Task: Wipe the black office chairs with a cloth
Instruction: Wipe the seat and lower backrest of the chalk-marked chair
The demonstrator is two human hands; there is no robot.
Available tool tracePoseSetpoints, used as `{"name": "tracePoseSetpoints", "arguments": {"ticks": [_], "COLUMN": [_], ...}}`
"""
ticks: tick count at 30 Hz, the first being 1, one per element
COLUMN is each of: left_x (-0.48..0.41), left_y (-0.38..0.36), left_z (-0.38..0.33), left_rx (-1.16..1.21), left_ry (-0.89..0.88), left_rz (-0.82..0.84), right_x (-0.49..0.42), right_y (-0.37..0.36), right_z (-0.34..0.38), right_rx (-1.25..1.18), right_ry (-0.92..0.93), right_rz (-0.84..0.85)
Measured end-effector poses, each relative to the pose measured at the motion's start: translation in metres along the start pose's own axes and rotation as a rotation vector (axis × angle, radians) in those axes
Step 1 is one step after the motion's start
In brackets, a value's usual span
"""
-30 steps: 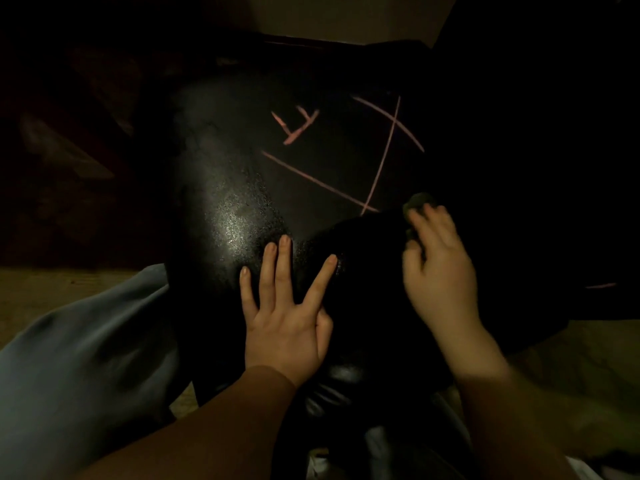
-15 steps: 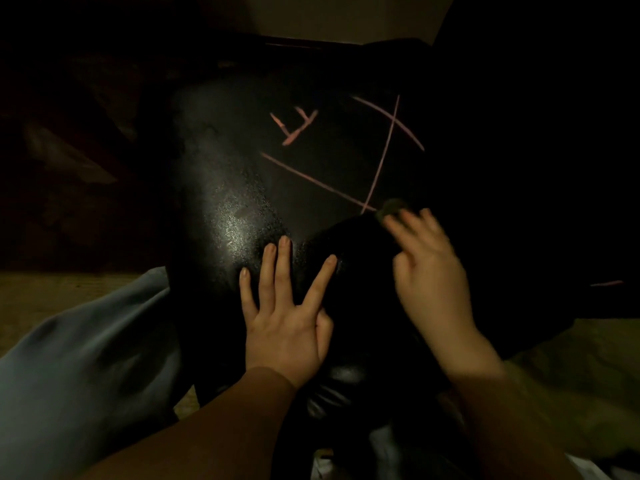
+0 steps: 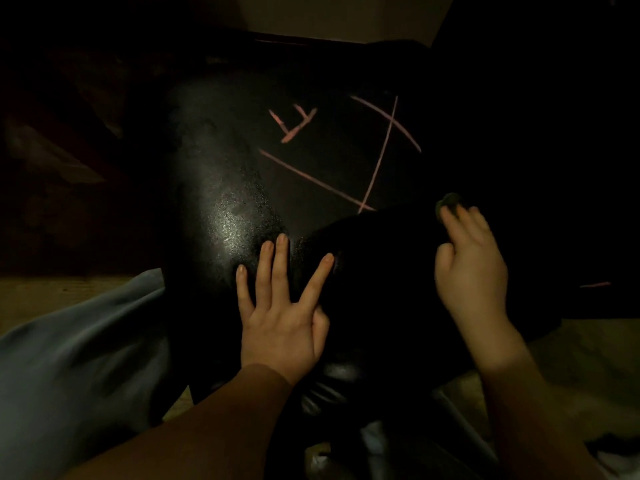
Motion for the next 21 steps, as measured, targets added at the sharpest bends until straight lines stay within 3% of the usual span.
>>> {"name": "tracePoseSetpoints", "arguments": {"ticks": [5,11,16,18,21], "left_x": [-0.006,-0.018,-0.030,-0.036,-0.044], "left_y": [0.003,0.007,0.012,0.012,0.015], "left_z": [0.007,0.021,0.034,0.040,0.046], "left_rx": [-0.003,-0.003,-0.017,-0.017,-0.006], "left_ry": [-0.047,-0.151,-0.243,-0.271,-0.286], "left_rz": [-0.001,0.014,0.030,0.057,0.102], "right_x": [0.034,0.044,0.050,0.050,0.067], "right_y": [-0.019,-0.019,-0.020,-0.010,0.010], "right_z": [0.080,0.095,0.090,0.052,-0.016], "right_rx": [-0.013,0.002,-0.013,-0.031,-0.190], "right_ry": [0.259,0.200,0.307,0.196,-0.220], "right_rz": [0.006,-0.089,-0.010,-0.053,-0.211]}}
Point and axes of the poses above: each hand's wrist, its own x-axis away from the middle knuckle, its own y-axis out of the back of the hand, z = x × y, the point moved 10 cm from there along -x, towards the middle knuckle, and after that the axes turned 2 degrees about z, right-handed, at the moved point
